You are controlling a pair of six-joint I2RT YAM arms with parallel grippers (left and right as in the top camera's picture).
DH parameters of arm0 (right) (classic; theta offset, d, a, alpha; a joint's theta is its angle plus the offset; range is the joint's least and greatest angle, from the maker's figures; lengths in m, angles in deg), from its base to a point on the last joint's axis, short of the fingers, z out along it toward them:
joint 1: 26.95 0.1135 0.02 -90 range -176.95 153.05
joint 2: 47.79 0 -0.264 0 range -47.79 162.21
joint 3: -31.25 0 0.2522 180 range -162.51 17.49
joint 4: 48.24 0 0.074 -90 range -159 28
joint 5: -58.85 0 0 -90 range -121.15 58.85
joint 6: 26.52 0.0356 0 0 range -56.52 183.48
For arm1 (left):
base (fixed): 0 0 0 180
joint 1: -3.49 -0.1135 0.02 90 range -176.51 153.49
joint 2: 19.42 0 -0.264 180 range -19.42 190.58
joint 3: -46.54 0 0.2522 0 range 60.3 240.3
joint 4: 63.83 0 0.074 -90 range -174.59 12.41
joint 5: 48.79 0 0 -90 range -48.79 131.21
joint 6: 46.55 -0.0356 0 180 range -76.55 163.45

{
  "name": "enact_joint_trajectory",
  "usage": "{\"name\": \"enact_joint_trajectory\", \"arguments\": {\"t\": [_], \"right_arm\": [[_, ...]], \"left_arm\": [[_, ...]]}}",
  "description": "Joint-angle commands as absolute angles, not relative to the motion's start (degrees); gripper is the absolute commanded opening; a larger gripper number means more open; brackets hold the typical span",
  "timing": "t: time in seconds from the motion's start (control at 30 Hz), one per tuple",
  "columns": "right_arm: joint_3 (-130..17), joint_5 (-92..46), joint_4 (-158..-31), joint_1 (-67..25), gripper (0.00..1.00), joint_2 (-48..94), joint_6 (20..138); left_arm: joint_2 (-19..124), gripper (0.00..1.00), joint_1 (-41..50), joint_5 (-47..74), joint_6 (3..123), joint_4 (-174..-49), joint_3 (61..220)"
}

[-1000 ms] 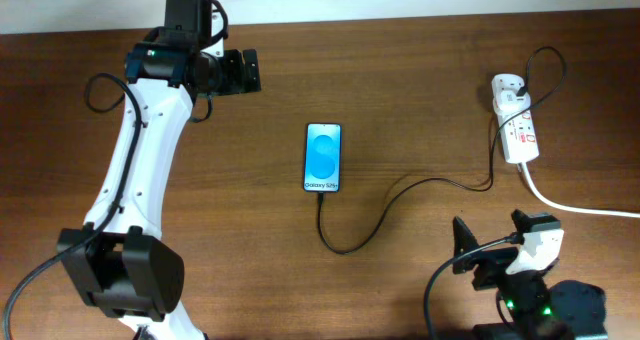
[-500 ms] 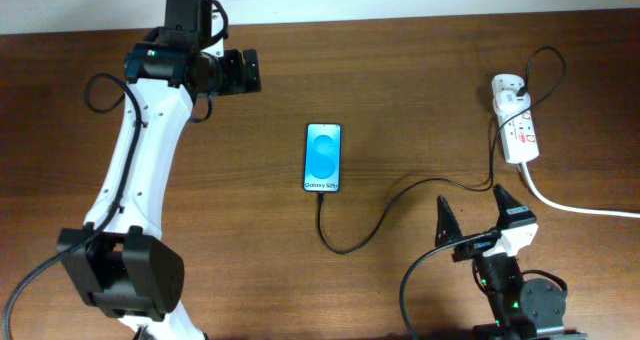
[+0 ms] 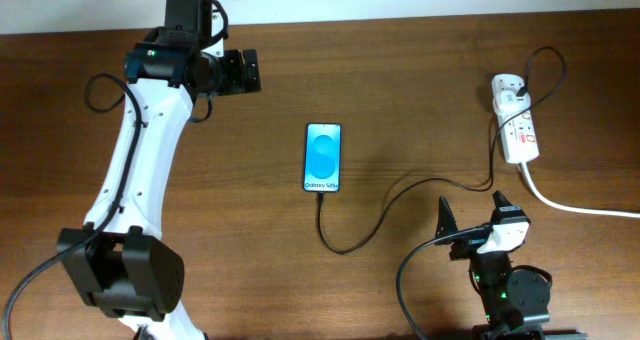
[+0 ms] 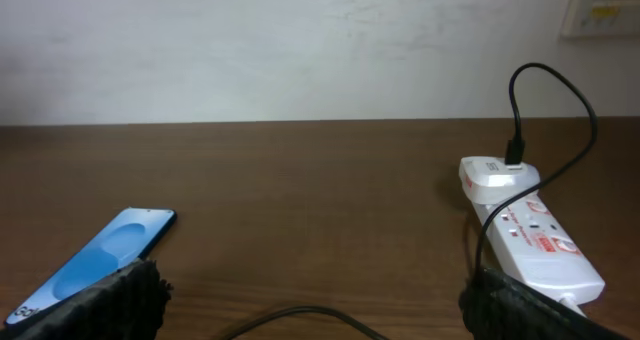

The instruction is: Plug charger to phone and switch on socket

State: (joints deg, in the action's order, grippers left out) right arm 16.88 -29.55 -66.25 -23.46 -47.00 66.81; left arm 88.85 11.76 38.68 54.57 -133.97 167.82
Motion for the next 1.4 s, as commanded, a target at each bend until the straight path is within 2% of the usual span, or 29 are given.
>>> {"name": "enact_joint_trajectory", "arguments": {"t": [0.0, 1.37], "right_arm": [[17.17, -30.4, -66.77, -22.83, 0.98, -47.61, 64.08], [17.17, -30.58, -66.6, -22.83, 0.98, -47.61, 62.4]], "left_arm": [[88.98, 0.99, 11.59, 39.1, 54.09, -134.06, 167.54], [88.98, 0.99, 11.56, 39.1, 54.07, -134.1, 167.54]]}}
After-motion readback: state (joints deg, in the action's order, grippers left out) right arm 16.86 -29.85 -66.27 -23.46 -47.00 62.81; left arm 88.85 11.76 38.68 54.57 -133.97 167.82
